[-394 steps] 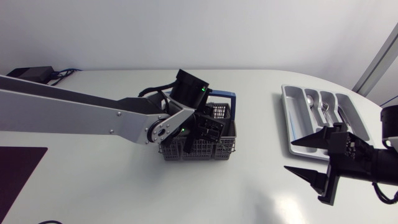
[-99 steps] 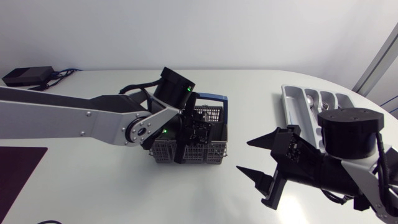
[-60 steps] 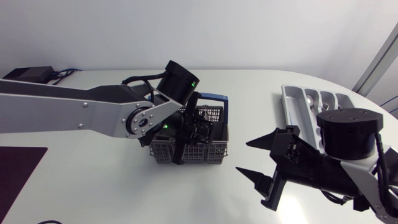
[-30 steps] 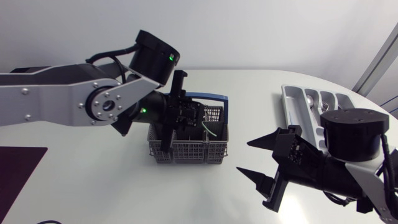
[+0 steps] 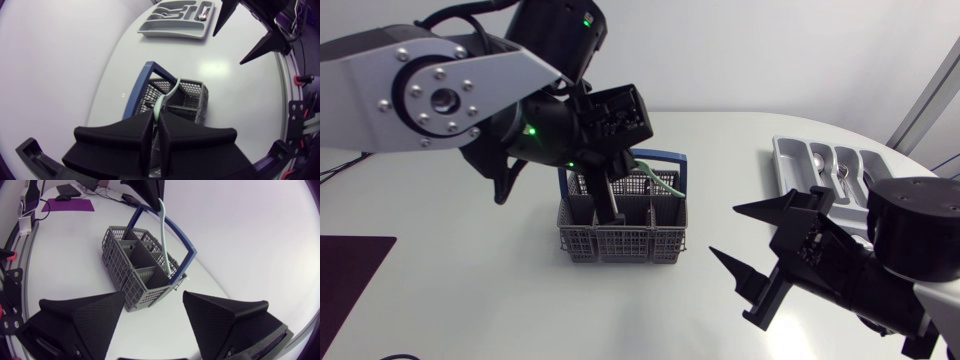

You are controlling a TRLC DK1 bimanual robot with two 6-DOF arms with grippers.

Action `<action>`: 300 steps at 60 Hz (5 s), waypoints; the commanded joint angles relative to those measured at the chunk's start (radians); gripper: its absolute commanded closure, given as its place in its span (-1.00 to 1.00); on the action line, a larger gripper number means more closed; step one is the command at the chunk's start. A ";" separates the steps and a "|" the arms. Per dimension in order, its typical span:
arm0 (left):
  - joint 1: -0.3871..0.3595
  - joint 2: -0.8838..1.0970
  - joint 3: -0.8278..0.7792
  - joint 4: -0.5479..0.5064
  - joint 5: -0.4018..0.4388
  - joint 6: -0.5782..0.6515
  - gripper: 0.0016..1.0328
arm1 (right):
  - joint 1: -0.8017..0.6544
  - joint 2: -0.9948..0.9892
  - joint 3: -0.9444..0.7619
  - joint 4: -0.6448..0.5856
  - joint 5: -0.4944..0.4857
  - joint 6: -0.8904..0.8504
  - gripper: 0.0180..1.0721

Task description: Sort the cutlery from the basket into the organizer compartments.

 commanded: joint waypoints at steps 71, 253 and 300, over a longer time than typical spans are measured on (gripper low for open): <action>0.097 0.292 0.338 -0.383 0.581 -0.631 0.94 | 0.229 0.284 -0.019 0.401 0.348 -0.130 0.32; 0.255 -0.149 -0.357 0.381 -0.146 -0.441 -0.92 | -1.351 1.062 0.665 -0.512 -0.509 -1.257 0.84; 0.319 -0.222 -0.421 0.374 -0.181 -0.421 -0.92 | -1.354 1.114 0.658 -0.323 -0.422 -1.220 -0.43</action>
